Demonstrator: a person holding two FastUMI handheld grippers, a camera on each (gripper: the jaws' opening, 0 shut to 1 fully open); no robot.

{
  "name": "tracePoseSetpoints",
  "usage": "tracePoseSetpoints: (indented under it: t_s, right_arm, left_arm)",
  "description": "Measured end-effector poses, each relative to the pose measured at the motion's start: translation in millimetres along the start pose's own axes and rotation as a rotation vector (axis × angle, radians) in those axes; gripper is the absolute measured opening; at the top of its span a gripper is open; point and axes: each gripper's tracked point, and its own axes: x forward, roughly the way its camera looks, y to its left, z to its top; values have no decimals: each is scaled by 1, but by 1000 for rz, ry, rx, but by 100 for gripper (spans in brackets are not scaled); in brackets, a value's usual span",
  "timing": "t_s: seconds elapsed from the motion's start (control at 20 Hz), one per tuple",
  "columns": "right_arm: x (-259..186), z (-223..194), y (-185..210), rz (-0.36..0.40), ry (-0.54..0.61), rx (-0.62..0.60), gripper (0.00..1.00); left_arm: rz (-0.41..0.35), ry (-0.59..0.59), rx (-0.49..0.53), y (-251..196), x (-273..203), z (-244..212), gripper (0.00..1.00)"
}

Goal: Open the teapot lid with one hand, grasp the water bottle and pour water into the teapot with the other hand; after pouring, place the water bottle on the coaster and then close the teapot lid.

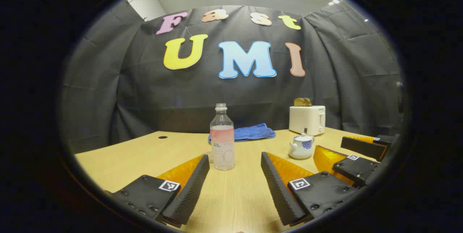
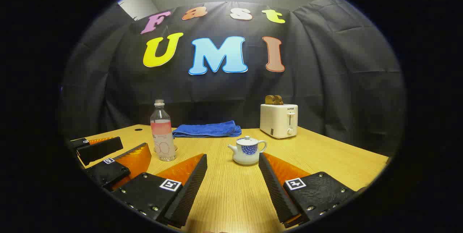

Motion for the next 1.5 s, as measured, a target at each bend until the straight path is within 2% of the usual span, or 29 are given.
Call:
tracePoseSetpoints:
  t_s: [0.5,0.85,1.0,1.2,1.35,1.5]
  right_arm:
    - [-3,1,1,5,0,0,89]
    - [2,4,7,51,-4,-2,89]
    - [23,1,-1,51,33,44,89]
    - [54,14,-25,11,29,33,89]
    - [86,25,-31,-1,23,9,89]
    - [114,15,-35,-2,73,13,89]
  left_arm:
    - [-3,1,1,0,0,0,100]
    - [-29,12,3,-3,-1,-2,100]
    - [-82,11,3,-9,-2,-1,100]
    - [-73,18,67,-2,9,3,100]
    - [-107,23,-7,-7,29,16,100]
    - [-60,11,-17,14,49,36,100]
